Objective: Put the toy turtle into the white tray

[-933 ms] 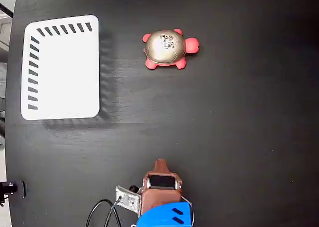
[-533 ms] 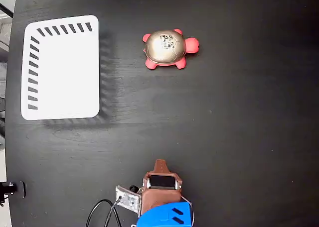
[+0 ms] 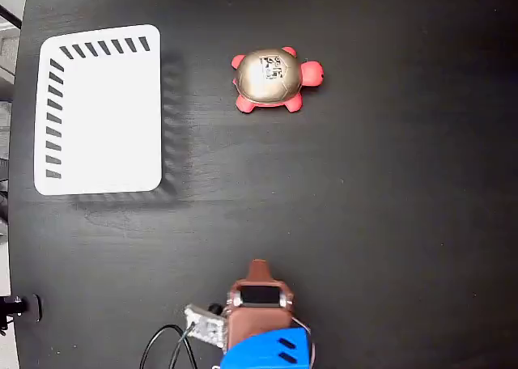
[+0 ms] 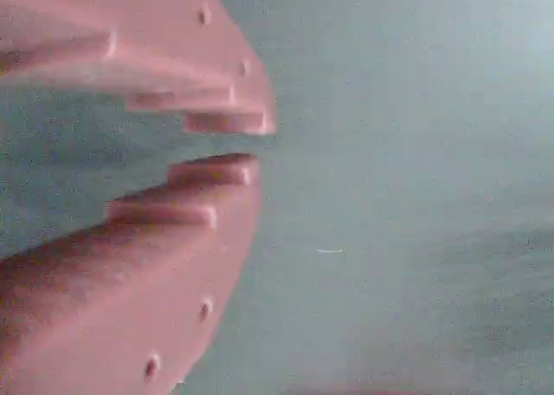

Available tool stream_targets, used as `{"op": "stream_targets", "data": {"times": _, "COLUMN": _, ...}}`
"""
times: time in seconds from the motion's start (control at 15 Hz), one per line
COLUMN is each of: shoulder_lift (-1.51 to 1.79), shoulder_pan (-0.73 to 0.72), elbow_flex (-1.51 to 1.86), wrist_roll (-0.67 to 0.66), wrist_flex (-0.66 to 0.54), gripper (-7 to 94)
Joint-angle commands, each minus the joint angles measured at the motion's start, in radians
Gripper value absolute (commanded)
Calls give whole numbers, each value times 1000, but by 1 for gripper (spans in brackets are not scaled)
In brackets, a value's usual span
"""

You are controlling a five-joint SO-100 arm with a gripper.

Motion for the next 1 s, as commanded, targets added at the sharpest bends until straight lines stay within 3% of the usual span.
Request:
{"op": "stream_targets", "data": {"times": 0.0, "shoulder_lift": 75, "shoulder_pan": -35, "elbow_flex": -8, "wrist_roll": -2, "wrist_flex": 8, "gripper": 0}}
{"op": "stream_targets", "data": {"times": 0.93, "shoulder_lift": 77, "shoulder_pan": -20, "elbow_flex": -8, "wrist_roll": 14, "wrist_flex": 9, "gripper": 0}}
